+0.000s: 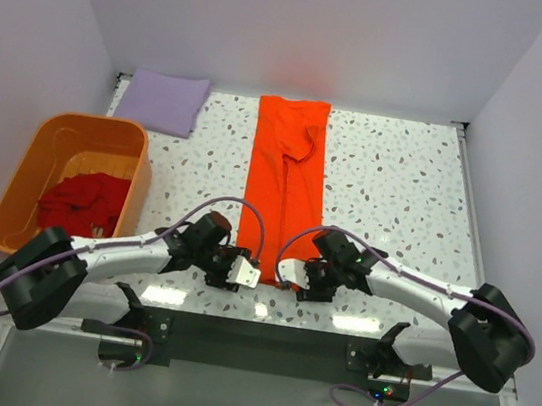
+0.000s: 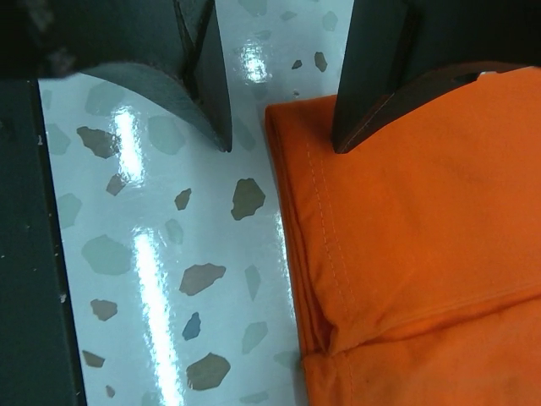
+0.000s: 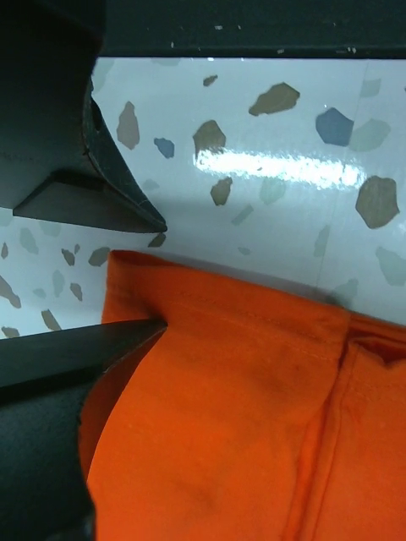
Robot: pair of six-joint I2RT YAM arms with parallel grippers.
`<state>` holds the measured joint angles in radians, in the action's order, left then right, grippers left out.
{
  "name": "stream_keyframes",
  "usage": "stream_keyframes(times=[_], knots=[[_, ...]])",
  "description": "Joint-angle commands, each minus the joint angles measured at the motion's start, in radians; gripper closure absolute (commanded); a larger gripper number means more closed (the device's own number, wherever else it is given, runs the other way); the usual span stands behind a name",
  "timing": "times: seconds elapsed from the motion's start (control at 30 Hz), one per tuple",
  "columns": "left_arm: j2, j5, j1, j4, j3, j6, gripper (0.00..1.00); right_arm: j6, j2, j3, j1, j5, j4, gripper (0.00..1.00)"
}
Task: Fold and stack the t-shirts
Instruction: Fold the tshirt
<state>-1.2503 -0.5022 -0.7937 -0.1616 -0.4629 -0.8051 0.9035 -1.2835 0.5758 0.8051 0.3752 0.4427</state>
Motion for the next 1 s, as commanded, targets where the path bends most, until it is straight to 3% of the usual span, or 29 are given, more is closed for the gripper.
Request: stream_keyframes(times=[0.0, 0.13, 0.2, 0.23, 0.33, 0.37, 0.43, 0.6, 0.73, 0.8, 0.97], knots=[[-0.026, 0.047, -0.004, 0.066, 0.004, -0.029, 0.45, 0.051, -0.043, -0.033, 0.019, -0.062, -0.094, 0.51], [-0.066, 0.062, -0.006, 0.059, 0.009, -0.058, 0.62, 0.06, -0.103, -0.047, 0.028, -0.111, -0.131, 0.58], [-0.075, 0.068, -0.006, 0.056, 0.007, -0.063, 0.68, 0.06, -0.111, -0.047, 0.029, -0.122, -0.128, 0.68], [-0.084, 0.068, -0.006, 0.054, 0.006, -0.059, 0.76, 0.061, -0.1, -0.057, 0.028, -0.124, -0.13, 0.71], [-0.083, 0.054, -0.006, 0.039, -0.011, -0.049, 0.9, 0.055, -0.06, -0.077, 0.039, -0.116, -0.127, 0.9], [-0.077, 0.047, -0.009, 0.031, -0.022, -0.045, 0.93, 0.049, -0.022, -0.08, 0.048, -0.114, -0.121, 1.0], [-0.051, 0.03, -0.027, 0.008, -0.029, -0.03, 1.0, 0.023, 0.021, -0.085, 0.08, -0.114, -0.102, 1.0], [0.064, -0.036, -0.117, -0.075, -0.037, 0.012, 1.0, -0.092, 0.183, -0.064, 0.212, -0.067, 0.013, 1.0], [0.187, -0.044, -0.131, -0.134, -0.066, 0.084, 1.0, -0.149, 0.233, 0.013, 0.223, -0.032, 0.091, 1.0], [0.204, -0.015, -0.115, -0.153, -0.094, 0.075, 1.0, -0.134, 0.24, 0.032, 0.191, -0.039, 0.102, 1.0], [0.152, -0.095, 0.051, -0.213, -0.201, -0.023, 1.0, -0.036, 0.195, 0.122, 0.039, 0.033, 0.139, 1.0]])
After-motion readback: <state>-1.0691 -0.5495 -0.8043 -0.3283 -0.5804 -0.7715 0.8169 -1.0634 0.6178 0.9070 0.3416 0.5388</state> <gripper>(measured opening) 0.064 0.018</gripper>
